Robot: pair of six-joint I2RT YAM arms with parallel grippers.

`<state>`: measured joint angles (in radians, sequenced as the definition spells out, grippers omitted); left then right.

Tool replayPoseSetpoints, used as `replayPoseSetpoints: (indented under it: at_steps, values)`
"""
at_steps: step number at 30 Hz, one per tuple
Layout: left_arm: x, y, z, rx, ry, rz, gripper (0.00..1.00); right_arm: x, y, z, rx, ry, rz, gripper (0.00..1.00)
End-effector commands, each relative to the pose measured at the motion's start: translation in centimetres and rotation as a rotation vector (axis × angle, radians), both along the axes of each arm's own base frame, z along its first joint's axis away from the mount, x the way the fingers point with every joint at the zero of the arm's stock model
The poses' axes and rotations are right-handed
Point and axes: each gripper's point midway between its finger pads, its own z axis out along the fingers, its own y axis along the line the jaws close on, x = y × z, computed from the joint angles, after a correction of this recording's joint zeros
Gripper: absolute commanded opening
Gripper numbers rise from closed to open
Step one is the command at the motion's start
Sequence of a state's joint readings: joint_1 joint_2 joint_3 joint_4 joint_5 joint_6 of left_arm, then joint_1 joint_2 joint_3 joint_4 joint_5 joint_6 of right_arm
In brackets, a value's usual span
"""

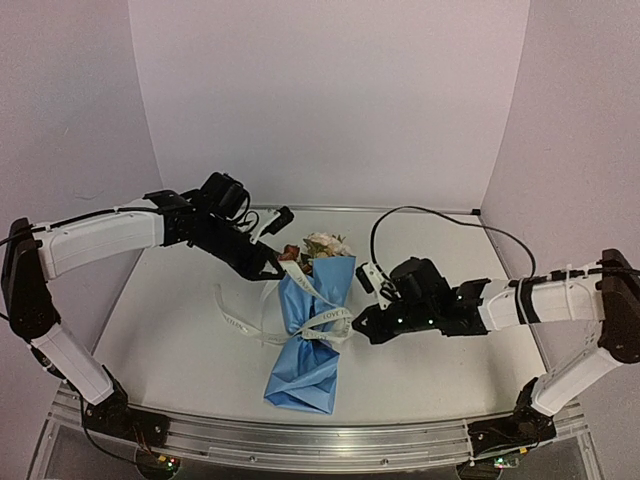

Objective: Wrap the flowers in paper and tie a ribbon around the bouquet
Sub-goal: Cross the half-tied ribbon over the folded bouquet.

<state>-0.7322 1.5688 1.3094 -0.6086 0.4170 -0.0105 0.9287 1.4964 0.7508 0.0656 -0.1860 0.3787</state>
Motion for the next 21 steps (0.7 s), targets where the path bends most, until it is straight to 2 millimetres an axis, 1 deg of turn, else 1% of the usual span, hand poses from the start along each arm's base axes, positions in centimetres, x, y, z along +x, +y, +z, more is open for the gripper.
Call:
replayPoseSetpoints:
  at_steps: [1,3,6,10,12,15,17,19,21]
  values:
    - [-3.8,-0.1,1.5,-0.059,0.19,-0.06,0.0,0.8,0.1,4.1,-0.098,-0.064,0.048,0.0]
    - [-5.4,-0.1,1.7,-0.092,0.274,-0.082,0.0,1.1,0.7,4.9,-0.134,-0.062,0.078,0.0]
    - [-7.5,-0.1,2.3,-0.15,0.391,-0.1,0.0,2.2,1.3,5.2,-0.163,-0.046,0.083,0.0]
    - [-10.0,-0.3,4.8,-0.286,0.508,-0.152,0.0,4.7,2.5,5.5,-0.107,0.034,0.04,0.0]
    - [-10.7,-0.6,5.2,-0.334,0.552,-0.159,0.0,5.5,3.2,5.7,-0.087,0.078,0.045,0.0]
    - [-11.4,-1.2,6.5,-0.412,0.581,-0.178,0.0,6.7,4.7,5.9,-0.053,0.128,0.053,0.0]
    - [-12.0,-2.1,7.2,-0.452,0.593,-0.191,0.01,7.3,5.4,5.8,-0.033,0.156,0.048,0.0]
    - [-12.2,-3.1,7.3,-0.469,0.593,-0.178,0.04,7.7,6.0,5.8,-0.018,0.174,0.05,0.0]
    - [-12.2,-4.4,7.4,-0.503,0.611,-0.156,0.04,7.8,6.5,5.9,-0.007,0.186,0.058,0.0]
